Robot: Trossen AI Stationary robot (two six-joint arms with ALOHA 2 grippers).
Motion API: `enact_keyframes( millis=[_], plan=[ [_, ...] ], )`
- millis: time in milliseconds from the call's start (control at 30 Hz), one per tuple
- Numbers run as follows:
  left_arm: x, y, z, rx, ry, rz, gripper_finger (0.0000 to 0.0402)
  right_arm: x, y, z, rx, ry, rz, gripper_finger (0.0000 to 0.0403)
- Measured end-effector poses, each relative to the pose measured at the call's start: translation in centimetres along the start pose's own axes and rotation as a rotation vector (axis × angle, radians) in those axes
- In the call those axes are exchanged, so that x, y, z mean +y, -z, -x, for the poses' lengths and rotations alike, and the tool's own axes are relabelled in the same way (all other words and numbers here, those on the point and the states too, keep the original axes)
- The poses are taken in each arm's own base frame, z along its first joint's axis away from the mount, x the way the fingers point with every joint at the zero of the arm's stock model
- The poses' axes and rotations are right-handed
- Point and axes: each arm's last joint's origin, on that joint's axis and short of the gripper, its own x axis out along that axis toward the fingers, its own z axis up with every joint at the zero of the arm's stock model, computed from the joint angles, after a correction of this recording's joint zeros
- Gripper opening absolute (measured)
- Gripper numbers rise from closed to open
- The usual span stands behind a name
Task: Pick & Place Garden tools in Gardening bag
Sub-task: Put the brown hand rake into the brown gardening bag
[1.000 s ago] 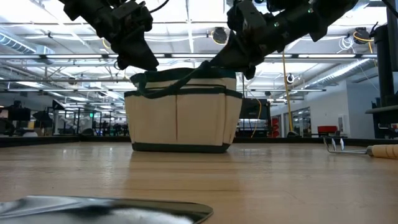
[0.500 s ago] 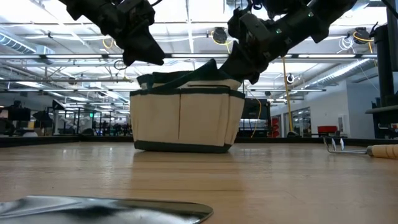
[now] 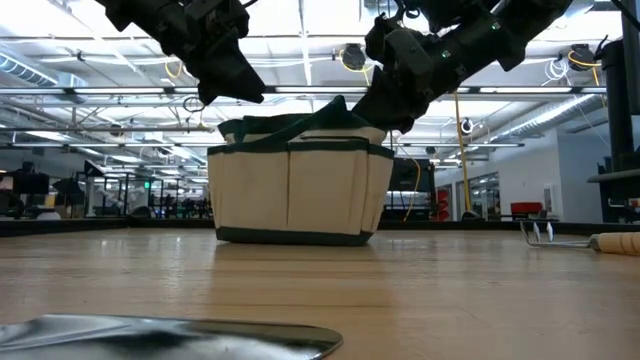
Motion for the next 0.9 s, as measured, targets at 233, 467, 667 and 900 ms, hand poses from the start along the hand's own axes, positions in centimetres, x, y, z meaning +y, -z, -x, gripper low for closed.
enact_keyframes(
  millis=[233,467,667,900],
  plan=[
    [0.00,0.01,0.00,0.001,0.000,0.000,0.0127,0.01,-0.07,0.00,-0.009,-0.002,-0.001,0.0110],
    [0.01,0.06,0.00,0.006,-0.001,0.001,0.0127,0.03,-0.15,0.00,-0.018,-0.004,-0.002,0.0108],
    [0.03,0.18,0.00,0.018,-0.003,0.002,0.0127,0.03,-0.15,0.00,-0.018,-0.004,-0.002,0.0105],
    [0.03,0.18,0.00,0.019,-0.003,0.002,0.0127,0.05,-0.30,0.00,-0.034,-0.005,0.014,0.0107]
  ],
)
